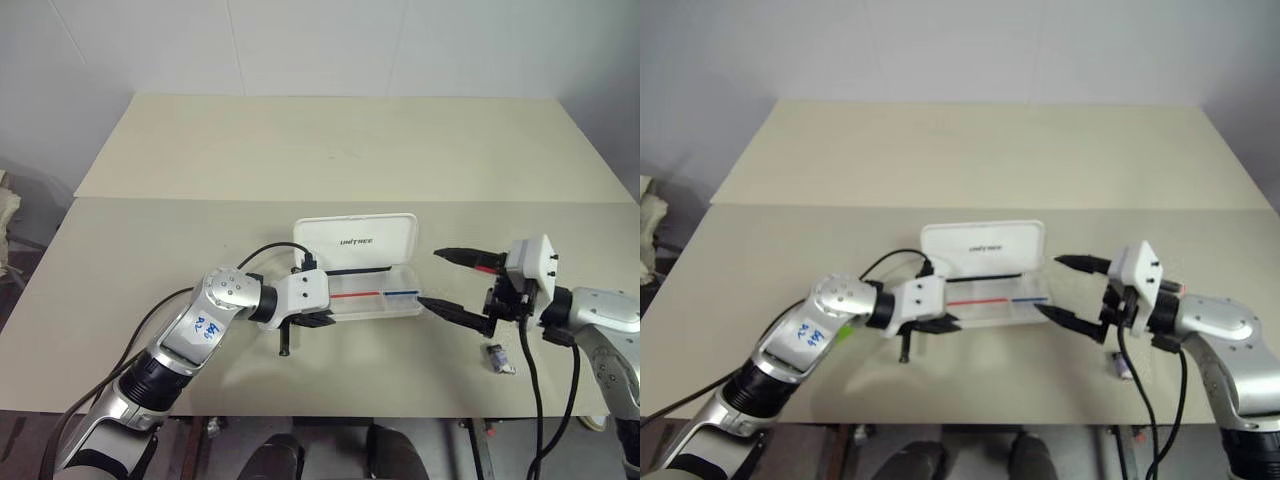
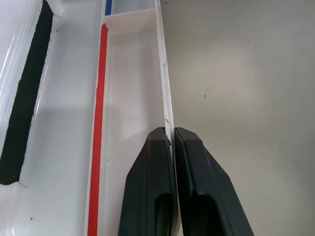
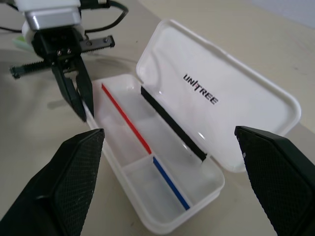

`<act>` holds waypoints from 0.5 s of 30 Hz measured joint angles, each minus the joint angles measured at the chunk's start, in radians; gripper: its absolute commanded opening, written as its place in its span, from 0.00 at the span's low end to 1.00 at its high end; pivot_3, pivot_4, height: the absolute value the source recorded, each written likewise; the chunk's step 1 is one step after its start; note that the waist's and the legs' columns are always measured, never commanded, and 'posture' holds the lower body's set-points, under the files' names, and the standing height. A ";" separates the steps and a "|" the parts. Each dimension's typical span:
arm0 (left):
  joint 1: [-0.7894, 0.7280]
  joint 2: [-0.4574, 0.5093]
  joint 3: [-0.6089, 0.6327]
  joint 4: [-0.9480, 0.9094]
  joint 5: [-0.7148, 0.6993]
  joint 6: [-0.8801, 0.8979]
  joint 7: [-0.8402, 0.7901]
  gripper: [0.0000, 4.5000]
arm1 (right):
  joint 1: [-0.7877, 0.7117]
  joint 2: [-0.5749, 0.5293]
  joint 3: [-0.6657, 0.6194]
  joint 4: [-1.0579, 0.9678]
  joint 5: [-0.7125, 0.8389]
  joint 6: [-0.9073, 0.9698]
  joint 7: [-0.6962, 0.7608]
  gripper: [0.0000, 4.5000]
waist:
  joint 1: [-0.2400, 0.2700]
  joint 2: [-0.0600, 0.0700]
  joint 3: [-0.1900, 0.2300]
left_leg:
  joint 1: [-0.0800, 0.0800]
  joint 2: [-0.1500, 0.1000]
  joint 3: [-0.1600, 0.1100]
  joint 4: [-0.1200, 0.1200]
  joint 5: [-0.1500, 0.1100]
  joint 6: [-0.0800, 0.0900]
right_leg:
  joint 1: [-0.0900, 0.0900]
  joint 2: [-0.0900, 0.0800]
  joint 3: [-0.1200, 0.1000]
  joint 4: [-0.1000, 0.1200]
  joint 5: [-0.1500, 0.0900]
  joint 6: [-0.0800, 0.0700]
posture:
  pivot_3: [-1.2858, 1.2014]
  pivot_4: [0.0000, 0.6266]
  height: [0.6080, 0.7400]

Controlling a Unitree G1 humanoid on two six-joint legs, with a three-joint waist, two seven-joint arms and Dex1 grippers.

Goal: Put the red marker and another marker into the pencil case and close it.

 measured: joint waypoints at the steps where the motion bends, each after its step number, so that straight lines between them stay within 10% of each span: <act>1: 0.003 -0.002 -0.002 -0.002 0.000 -0.001 0.001 0.00 | 0.015 -0.011 -0.006 0.022 -0.012 -0.021 0.019 1.00 | 0.002 0.000 0.000 | 0.000 0.000 0.000 0.000 0.000 0.000 | 0.000 0.000 0.000 0.000 0.000 0.000 | 0.52 0.24 1.00; 15: 0.008 -0.021 -0.021 0.014 0.006 -0.040 0.006 0.06 | 0.014 -0.012 -0.010 0.091 -0.047 -0.104 0.081 1.00 | 0.016 0.000 0.000 | 0.000 0.000 0.002 0.004 0.000 0.000 | 0.003 0.000 0.000 -0.001 0.000 0.000 | 0.52 0.24 1.00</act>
